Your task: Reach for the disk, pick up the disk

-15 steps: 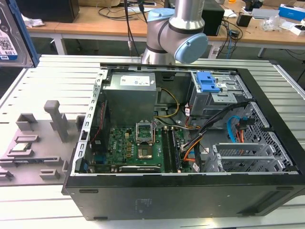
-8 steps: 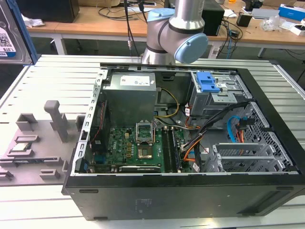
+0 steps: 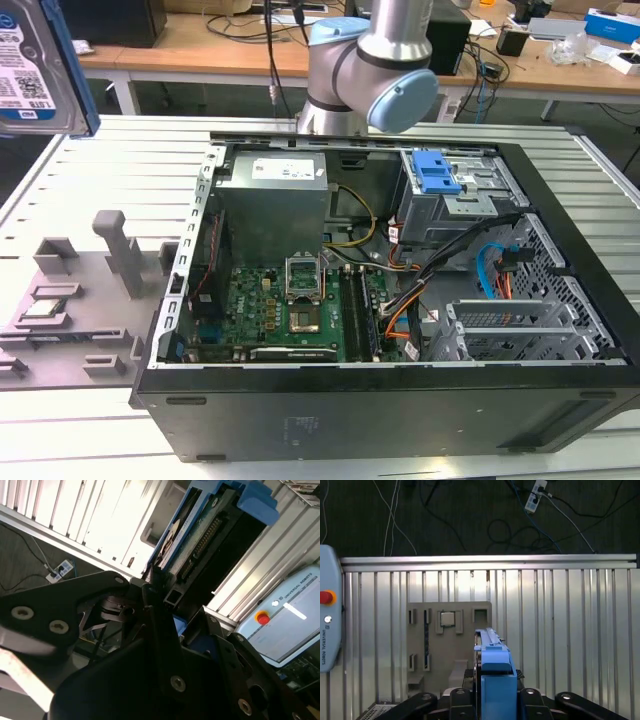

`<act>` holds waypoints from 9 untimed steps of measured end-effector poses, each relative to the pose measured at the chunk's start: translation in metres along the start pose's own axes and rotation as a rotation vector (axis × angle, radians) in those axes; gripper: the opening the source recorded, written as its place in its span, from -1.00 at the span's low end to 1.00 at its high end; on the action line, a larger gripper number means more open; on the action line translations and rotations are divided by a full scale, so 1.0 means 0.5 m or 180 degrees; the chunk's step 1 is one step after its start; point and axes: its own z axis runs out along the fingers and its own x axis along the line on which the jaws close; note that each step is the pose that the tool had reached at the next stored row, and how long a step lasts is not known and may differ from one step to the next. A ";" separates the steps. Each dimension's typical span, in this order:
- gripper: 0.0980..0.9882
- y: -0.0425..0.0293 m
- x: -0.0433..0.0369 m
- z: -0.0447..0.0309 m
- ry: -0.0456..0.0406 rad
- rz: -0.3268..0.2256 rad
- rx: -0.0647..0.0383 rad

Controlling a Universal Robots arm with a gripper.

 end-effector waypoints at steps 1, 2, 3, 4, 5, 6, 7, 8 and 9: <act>-0.39 -0.011 0.000 0.000 0.0000 0.0000 0.0000; -0.39 -0.019 0.000 -0.001 0.0000 0.0000 0.0000; -0.39 -0.027 0.000 -0.001 0.0000 0.0000 0.0000; -0.39 -0.042 -0.001 -0.002 0.0000 0.0000 0.0000; -0.39 -0.054 -0.001 -0.002 0.0000 0.0000 0.0000; -0.39 -0.064 -0.001 -0.002 0.0000 0.0000 0.0000; -0.39 -0.069 -0.001 -0.003 0.0000 0.0000 0.0000; -0.39 -0.078 -0.001 -0.003 0.0000 0.0000 0.0000; -0.39 -0.086 -0.001 -0.003 0.0000 0.0000 0.0000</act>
